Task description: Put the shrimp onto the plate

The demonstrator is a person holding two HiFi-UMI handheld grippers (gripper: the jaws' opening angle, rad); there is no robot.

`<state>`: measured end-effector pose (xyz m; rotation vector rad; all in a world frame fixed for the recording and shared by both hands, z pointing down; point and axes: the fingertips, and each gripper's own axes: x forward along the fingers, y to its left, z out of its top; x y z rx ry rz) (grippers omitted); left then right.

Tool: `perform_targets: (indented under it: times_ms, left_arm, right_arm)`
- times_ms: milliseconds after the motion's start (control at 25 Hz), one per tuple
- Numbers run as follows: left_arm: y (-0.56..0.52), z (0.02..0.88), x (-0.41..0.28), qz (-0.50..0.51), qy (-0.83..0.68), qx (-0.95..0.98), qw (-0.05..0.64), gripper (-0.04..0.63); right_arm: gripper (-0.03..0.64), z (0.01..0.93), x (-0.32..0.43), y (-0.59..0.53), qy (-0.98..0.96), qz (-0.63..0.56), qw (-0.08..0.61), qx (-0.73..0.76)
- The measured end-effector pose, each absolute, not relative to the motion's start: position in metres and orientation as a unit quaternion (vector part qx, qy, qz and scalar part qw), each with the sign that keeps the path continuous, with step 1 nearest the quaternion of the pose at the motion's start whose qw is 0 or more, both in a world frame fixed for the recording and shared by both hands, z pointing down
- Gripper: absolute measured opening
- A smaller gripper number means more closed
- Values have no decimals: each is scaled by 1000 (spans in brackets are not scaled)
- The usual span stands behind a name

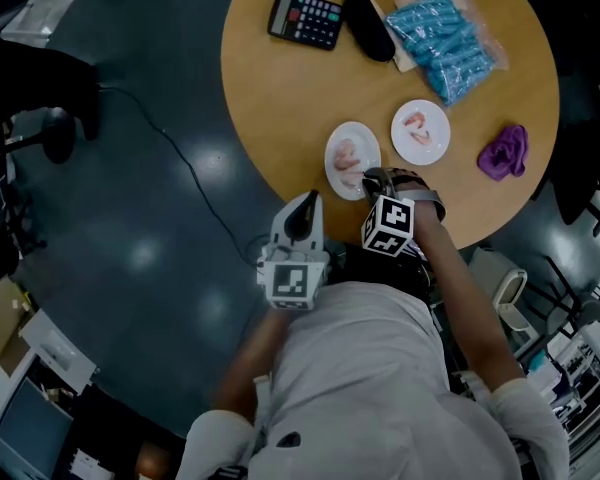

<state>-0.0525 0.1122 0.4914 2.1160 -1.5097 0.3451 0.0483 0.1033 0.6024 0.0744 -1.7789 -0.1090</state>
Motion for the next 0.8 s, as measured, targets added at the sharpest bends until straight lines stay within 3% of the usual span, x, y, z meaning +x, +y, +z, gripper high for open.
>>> perform_targets:
  times_ms: [200,520,800]
  left_arm:
    - [116,494,-60,123,-561,775,264,8]
    - [115,492,-63,116,-561,772,275,8]
    - [108,488,-55,118,-553,782,262,8]
  right_arm:
    - [89,615,45,101,-752,-67,655,4]
    - [79,629,40,102,-739,-67,670,-14]
    - [48,617,36,107,-765,-21,644,2]
